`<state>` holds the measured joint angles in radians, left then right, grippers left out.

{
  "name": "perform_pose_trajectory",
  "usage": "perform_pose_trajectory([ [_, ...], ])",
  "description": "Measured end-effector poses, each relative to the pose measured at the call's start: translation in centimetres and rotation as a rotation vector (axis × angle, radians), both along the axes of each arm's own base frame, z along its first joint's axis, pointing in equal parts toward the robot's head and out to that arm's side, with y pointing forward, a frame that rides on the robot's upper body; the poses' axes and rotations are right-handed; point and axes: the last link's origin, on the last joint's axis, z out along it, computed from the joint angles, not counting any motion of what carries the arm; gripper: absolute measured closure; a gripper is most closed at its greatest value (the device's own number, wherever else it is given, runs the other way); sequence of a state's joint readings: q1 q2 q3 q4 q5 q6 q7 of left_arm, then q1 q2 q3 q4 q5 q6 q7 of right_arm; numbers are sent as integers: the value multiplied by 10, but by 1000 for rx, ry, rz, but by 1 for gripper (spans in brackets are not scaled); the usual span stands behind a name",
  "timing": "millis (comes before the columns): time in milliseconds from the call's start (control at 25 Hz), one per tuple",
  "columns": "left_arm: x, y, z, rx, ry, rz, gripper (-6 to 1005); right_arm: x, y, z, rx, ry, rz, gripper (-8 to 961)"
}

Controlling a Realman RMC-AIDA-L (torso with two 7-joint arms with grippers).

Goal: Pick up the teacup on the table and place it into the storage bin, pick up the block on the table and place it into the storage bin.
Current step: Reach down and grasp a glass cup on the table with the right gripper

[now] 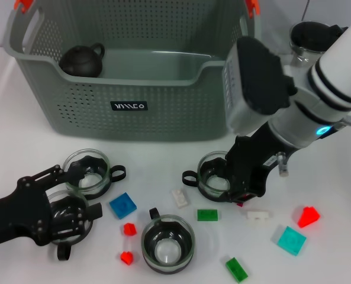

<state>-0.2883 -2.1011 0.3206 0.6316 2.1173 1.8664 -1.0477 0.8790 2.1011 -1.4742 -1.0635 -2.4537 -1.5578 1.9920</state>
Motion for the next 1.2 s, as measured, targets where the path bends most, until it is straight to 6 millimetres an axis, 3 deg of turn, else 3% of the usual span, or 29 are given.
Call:
perform_pose_trajectory([
  [760, 0, 0, 0, 0, -1, 1, 127, 22, -5, -31, 44, -64, 61, 596],
  [1120, 0, 1, 0, 4, 2, 4, 128, 23, -5, -33, 58, -57, 55, 650],
  [1200, -1, 2, -1, 6, 3, 7, 128, 22, -5, -32, 59, -54, 54, 849],
])
